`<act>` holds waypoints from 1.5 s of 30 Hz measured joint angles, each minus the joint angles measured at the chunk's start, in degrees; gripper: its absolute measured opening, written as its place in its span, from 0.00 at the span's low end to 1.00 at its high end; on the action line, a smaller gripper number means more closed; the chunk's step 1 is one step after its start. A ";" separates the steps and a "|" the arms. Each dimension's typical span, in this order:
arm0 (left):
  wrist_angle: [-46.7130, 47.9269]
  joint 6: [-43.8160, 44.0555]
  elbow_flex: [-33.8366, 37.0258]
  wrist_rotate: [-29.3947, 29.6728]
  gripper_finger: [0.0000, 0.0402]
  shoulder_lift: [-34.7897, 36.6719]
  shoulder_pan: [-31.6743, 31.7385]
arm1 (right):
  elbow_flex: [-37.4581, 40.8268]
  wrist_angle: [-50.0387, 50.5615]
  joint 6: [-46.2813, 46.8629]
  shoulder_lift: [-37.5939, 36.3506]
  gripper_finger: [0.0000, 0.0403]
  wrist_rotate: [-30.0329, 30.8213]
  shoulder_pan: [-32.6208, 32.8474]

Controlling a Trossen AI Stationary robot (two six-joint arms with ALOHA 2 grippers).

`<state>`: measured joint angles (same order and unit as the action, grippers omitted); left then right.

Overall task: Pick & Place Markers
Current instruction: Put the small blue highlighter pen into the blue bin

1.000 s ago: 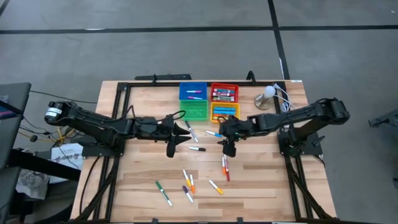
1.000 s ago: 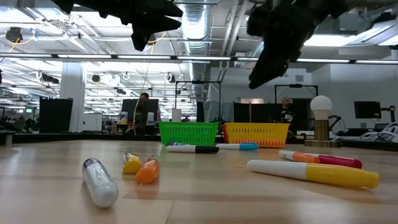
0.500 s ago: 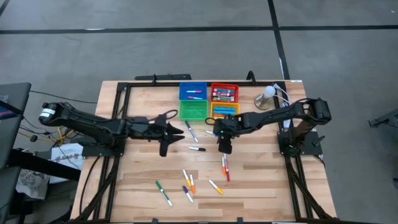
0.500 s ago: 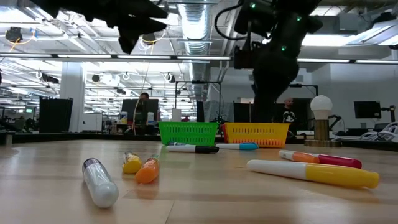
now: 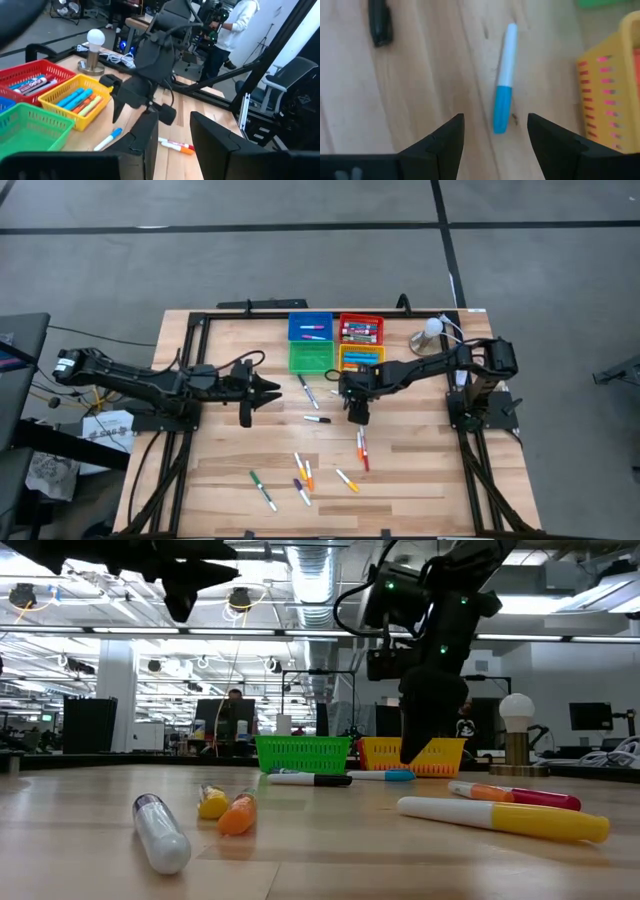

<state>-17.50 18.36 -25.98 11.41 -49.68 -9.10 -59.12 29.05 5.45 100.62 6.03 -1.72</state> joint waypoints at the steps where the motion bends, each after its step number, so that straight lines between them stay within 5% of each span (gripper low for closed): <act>1: -0.11 -0.01 0.09 0.04 0.28 0.01 0.00 | -0.03 0.06 -0.02 0.00 0.52 0.07 -0.27; 18: -0.62 -0.10 0.07 0.60 0.28 -1.36 0.00 | -0.06 -2.41 -2.49 0.02 0.51 -0.10 -1.05; 30: -0.61 -0.10 0.12 0.60 0.28 -1.36 0.00 | -0.34 -4.51 -2.49 7.61 0.50 -2.02 -0.96; 45: -0.61 -0.10 0.14 0.58 0.28 -1.36 0.00 | -0.12 -4.71 -0.88 6.34 0.25 -1.85 -0.98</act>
<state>-18.11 18.26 -25.85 11.99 -51.05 -9.10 -59.24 24.34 4.58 106.96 4.19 -2.70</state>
